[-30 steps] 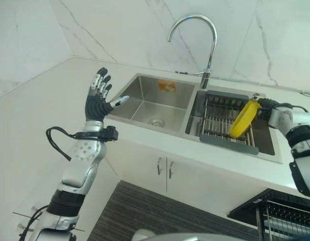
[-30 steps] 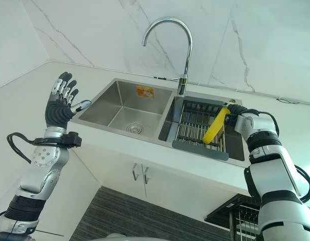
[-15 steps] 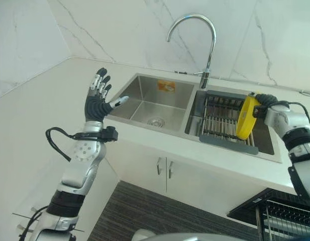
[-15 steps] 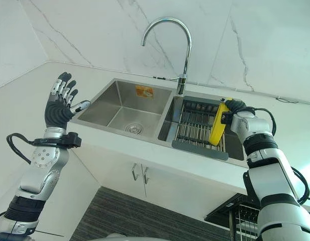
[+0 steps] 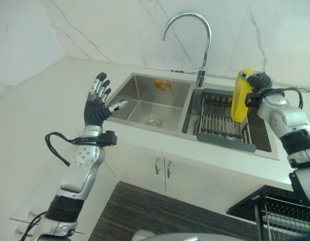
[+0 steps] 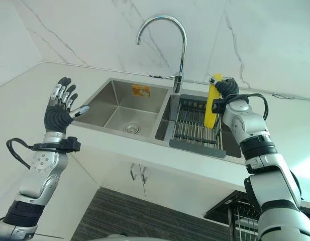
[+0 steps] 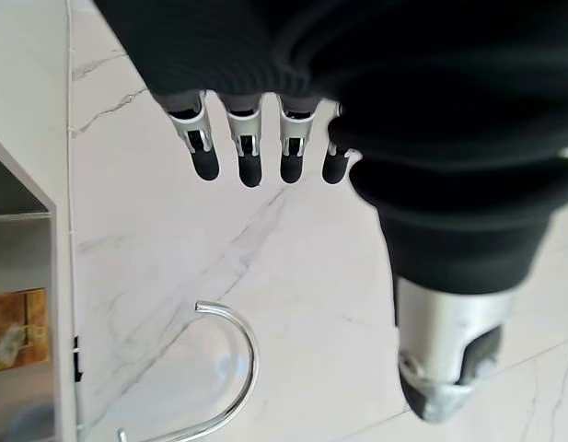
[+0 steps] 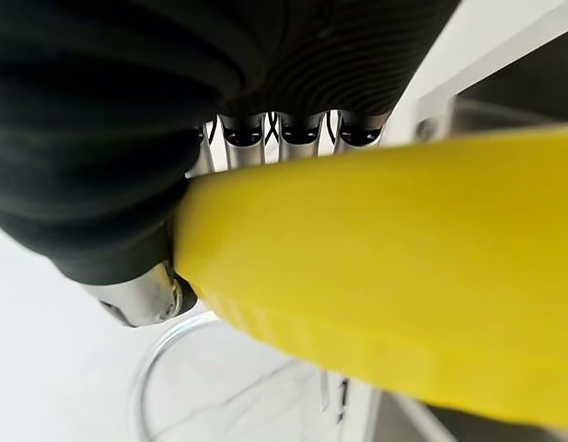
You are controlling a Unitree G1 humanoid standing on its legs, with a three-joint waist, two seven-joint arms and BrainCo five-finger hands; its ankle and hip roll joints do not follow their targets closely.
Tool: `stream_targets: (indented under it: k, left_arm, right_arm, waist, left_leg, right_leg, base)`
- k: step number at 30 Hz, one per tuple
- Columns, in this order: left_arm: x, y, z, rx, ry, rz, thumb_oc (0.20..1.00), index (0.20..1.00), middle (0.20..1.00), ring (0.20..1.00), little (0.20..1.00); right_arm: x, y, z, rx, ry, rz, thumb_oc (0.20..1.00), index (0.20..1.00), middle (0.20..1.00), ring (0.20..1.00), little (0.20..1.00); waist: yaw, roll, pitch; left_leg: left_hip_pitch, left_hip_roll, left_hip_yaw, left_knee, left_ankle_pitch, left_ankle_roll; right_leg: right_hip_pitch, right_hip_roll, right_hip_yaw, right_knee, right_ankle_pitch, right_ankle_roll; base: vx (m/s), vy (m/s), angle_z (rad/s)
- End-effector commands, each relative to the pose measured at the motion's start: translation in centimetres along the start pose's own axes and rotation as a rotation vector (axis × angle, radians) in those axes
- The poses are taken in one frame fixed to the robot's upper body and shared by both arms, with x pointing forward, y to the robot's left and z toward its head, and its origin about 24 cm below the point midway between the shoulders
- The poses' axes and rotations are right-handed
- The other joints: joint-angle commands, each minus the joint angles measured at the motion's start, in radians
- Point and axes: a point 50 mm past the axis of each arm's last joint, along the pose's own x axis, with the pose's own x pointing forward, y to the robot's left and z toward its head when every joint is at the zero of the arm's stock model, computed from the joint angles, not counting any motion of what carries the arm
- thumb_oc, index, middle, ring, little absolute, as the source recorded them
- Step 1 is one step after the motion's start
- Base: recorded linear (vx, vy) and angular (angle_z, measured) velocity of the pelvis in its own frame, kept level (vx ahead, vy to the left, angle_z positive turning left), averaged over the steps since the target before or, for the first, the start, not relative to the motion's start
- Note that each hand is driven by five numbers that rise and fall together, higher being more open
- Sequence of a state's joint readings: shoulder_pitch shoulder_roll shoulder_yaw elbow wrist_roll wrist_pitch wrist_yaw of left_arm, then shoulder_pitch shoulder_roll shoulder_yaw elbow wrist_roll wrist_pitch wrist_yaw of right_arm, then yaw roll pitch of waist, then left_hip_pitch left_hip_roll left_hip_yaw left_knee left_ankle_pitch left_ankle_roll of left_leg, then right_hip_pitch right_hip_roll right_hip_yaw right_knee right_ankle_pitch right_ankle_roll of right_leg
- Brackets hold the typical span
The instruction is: Place the dishes in the dishwasher.
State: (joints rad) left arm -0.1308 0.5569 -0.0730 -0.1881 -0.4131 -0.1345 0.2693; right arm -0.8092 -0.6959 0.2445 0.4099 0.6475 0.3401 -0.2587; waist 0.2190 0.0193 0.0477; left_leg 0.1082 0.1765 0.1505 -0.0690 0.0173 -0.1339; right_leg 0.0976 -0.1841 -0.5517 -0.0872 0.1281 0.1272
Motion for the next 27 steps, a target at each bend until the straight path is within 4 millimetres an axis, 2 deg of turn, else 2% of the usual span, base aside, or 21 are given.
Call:
stream_targets:
  k: [1,8,14,15,16,19,21,23,25,27]
  left_arm:
    - [0.2,0.1,2.7,0.027,-0.150,-0.047,1.000,1.000,1.000,1.000,1.000]
    - [-0.6,0.1,2.6,0.019,-0.154,-0.064,1.000,1.000,1.000,1.000,1.000]
    - [-1.1,-0.3,2.8,-0.004,-0.172,-0.073,1.000,1.000,1.000,1.000,1.000]
    - [-1.2,-0.5,2.8,-0.017,-0.178,-0.071,1.000,1.000,1.000,1.000,1.000]
    - [-1.2,-0.6,2.9,-0.023,-0.184,-0.063,1.000,1.000,1.000,1.000,1.000]
    - [-1.0,-0.4,3.2,-0.019,-0.216,-0.005,1.000,1.000,1.000,1.000,1.000]
    - [-0.7,-0.5,3.5,-0.014,-0.231,0.023,1.000,1.000,1.000,1.000,1.000]
    - [0.1,-1.1,4.0,-0.017,-0.247,0.015,1.000,1.000,1.000,1.000,1.000]
    - [0.3,-1.3,4.2,-0.022,-0.253,0.001,1.000,1.000,1.000,1.000,1.000]
    - [0.1,-1.7,4.4,-0.031,-0.267,-0.011,1.000,1.000,1.000,1.000,1.000]
  right_arm:
    - [-0.6,-0.2,5.1,0.028,-0.232,-0.019,0.200,0.200,0.200,0.200,0.200]
    - [-2.8,0.5,5.7,0.122,-0.332,0.038,0.200,0.200,0.200,0.200,0.200]
    - [-4.4,1.0,5.1,0.179,-0.360,0.095,0.200,0.200,0.200,0.200,0.200]
    - [-4.7,0.9,4.9,0.186,-0.362,0.100,0.200,0.200,0.200,0.200,0.200]
    - [-4.8,1.0,4.8,0.190,-0.364,0.113,0.200,0.200,0.200,0.200,0.200]
    - [-5.0,1.4,4.2,0.235,-0.370,0.187,0.200,0.200,0.200,0.200,0.200]
    - [-5.0,1.9,4.0,0.253,-0.374,0.215,0.200,0.200,0.200,0.200,0.200]
    - [-5.1,2.4,3.3,0.288,-0.382,0.209,0.200,0.200,0.200,0.200,0.200]
    - [-5.7,2.0,2.9,0.302,-0.387,0.196,0.200,0.200,0.200,0.200,0.200]
    - [-6.6,1.3,2.1,0.316,-0.396,0.185,0.200,0.200,0.200,0.200,0.200]
  waist:
    - [-0.016,-0.055,-0.015]
    - [-0.045,-0.050,-0.011]
    - [-0.070,-0.043,-0.006]
    - [-0.076,-0.042,-0.002]
    - [-0.073,-0.043,0.005]
    - [-0.081,-0.049,0.025]
    - [-0.085,-0.045,0.035]
    - [-0.111,-0.035,0.045]
    - [-0.135,-0.036,0.053]
    - [-0.156,-0.039,0.063]
  left_leg:
    - [-0.017,0.007,0.095,-0.018,0.027,-0.002]
    - [-0.010,0.026,0.124,-0.018,0.029,-0.010]
    - [0.001,0.027,0.156,-0.018,0.028,-0.016]
    - [0.001,0.019,0.148,-0.014,0.024,-0.014]
    - [0.006,-0.004,0.121,0.010,-0.003,-0.010]
    - [-0.015,-0.093,0.075,0.100,-0.095,0.023]
    - [-0.013,-0.116,0.064,0.100,-0.110,0.038]
    - [0.039,-0.132,0.092,0.003,-0.084,0.063]
    - [0.053,-0.143,0.102,-0.018,-0.083,0.072]
    - [0.057,-0.159,0.101,-0.018,-0.094,0.084]
  right_leg:
    - [0.050,-0.018,0.068,0.000,-0.098,0.024]
    - [0.037,-0.010,0.081,0.000,-0.097,0.021]
    - [0.016,-0.003,0.103,0.000,-0.092,0.021]
    - [0.010,-0.002,0.117,0.000,-0.091,0.020]
    - [0.010,-0.003,0.130,0.000,-0.094,0.018]
    - [-0.024,-0.032,0.157,0.000,-0.070,0.028]
    - [-0.034,-0.042,0.165,0.000,-0.057,0.041]
    - [-0.061,-0.074,0.160,0.000,-0.010,0.084]
    - [-0.077,-0.092,0.173,0.000,0.020,0.105]
    - [-0.090,-0.109,0.188,0.000,0.052,0.111]
  base:
    - [-0.02,-0.058,0.00]
    - [-0.03,-0.093,-0.07]
    - [-0.04,-0.038,-0.05]
    - [-0.11,0.050,-0.16]
    - [-0.15,0.097,-0.29]
    - [-0.16,0.143,-0.43]
    - [-0.15,0.208,-0.80]
    - [-0.17,0.371,-0.59]
    - [-0.12,0.283,-0.28]
    - [-0.11,0.270,-0.12]
